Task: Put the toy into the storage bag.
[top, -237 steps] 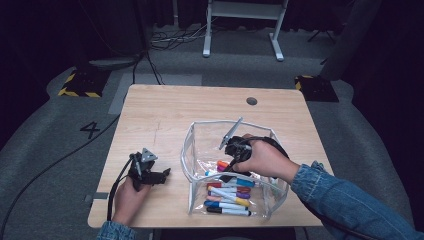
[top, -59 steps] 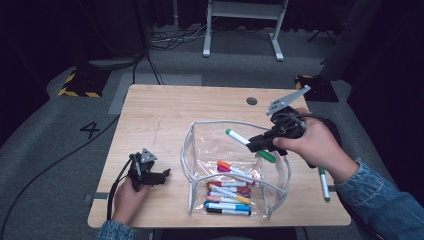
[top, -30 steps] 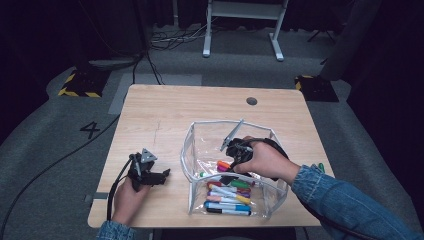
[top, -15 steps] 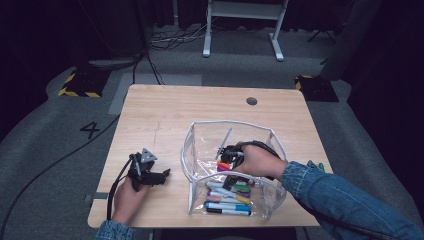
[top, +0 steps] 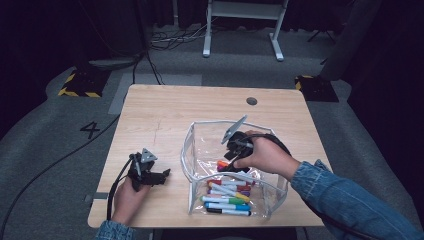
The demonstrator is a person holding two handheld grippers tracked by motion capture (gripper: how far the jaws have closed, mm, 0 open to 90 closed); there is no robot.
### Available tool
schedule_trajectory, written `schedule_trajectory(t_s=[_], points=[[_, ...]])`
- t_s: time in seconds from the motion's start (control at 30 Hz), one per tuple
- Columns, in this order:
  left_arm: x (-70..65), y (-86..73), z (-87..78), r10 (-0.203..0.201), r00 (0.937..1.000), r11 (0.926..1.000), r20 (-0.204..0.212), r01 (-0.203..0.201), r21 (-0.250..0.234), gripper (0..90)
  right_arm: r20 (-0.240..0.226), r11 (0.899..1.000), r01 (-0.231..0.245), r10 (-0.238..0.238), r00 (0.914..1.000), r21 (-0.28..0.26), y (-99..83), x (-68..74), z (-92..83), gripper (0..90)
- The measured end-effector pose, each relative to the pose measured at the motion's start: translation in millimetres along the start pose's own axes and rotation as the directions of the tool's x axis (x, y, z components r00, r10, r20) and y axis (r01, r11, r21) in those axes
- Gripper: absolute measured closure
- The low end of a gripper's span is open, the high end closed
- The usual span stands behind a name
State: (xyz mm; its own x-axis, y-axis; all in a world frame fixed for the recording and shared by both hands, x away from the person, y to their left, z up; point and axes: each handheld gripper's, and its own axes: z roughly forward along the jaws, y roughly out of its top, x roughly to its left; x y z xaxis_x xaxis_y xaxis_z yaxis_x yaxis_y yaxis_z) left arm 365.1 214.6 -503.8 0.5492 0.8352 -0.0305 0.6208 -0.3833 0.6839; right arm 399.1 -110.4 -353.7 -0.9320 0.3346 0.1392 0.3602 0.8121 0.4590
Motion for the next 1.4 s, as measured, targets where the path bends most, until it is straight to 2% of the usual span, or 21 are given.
schedule_trajectory(t_s=[0.13, 0.23, 0.37, 0.5, 0.7, 0.77, 0.83, 0.9, 1.03, 1.1, 1.2, 1.3, 1.4], points=[[0.0, 0.0, -0.1, 0.0, 1.0, 1.0, -0.001, 0.0, 0.001, 14.8, 0.037, 0.995, -0.025, 0.029, 0.9989, -0.099, -5.1, 3.0, -34.6, 39.9], [0.0, 0.0, 0.0, 0.0, 1.0, 1.0, 0.0, 0.0, 0.0, 14.8, 0.071, 0.984, -0.046, 0.059, 0.9957, -0.173, -15.2, 3.9, -62.6, 40.0], [0.0, 0.0, 0.0, 0.0, 1.0, 1.0, 0.0, 0.0, 0.0, 14.8, 0.107, 0.968, -0.086, 0.114, 0.9878, -0.234, -37.0, 1.4, -94.2, 40.1], [-0.1, 0.0, 0.0, -0.001, 1.0, 1.0, 0.0, 0.001, 0.0, 14.8, 0.14, 0.954, -0.132, 0.175, 0.9746, -0.27, -63.4, -6.3, -116.1, 40.0], [-0.1, 0.0, 0.0, -0.001, 1.0, 1.0, 0.0, 0.001, 0.0, 14.8, 0.186, 0.926, -0.194, 0.264, 0.9464, -0.324, -103.2, -16.8, -139.2, 40.1], [0.0, 0.0, 0.0, 0.0, 1.0, 1.0, 0.0, 0.0, 0.0, 14.8, 0.193, 0.907, -0.224, 0.306, 0.9321, -0.356, -119.4, -20.2, -147.3, 40.1], [-0.1, 0.0, 0.0, -0.001, 1.0, 1.0, 0.0, 0.001, 0.0, 14.8, 0.209, 0.898, -0.243, 0.334, 0.9189, -0.368, -132.4, -22.6, -152.5, 40.3], [0.0, 0.0, 0.0, 0.0, 1.0, 1.0, 0.0, 0.0, 0.0, 14.8, 0.232, 0.889, -0.267, 0.368, 0.9005, -0.373, -147.9, -26.3, -157.2, 40.8], [0.0, 0.0, 0.0, 0.0, 1.0, 1.0, 0.0, 0.0, 0.0, 14.8, 0.264, 0.865, -0.332, 0.444, 0.8563, -0.375, -181.5, -38.1, -159.9, 41.4], [-0.1, 0.0, 0.0, -0.001, 1.0, 1.0, 0.0, 0.001, 0.0, 14.8, 0.284, 0.853, -0.364, 0.479, 0.8306, -0.375, -197.5, -45.1, -158.5, 41.5], [-0.1, 0.0, 0.0, -0.001, 1.0, 1.0, 0.0, 0.001, 0.0, 14.8, 0.312, 0.839, -0.405, 0.519, 0.7957, -0.363, -218.6, -56.2, -152.3, 42.2], [0.0, 0.0, 0.0, 0.0, 1.0, 1.0, 0.0, 0.0, 0.0, 14.8, 0.354, 0.83, -0.438, 0.547, 0.7583, -0.345, -236.4, -67.3, -144.3, 43.7], [0.0, 0.0, 0.0, 0.0, 1.0, 1.0, 0.0, 0.0, 0.0, 14.8, 0.365, 0.809, -0.482, 0.584, 0.7248, -0.336, -252.7, -77.6, -133.2, 44.5]])
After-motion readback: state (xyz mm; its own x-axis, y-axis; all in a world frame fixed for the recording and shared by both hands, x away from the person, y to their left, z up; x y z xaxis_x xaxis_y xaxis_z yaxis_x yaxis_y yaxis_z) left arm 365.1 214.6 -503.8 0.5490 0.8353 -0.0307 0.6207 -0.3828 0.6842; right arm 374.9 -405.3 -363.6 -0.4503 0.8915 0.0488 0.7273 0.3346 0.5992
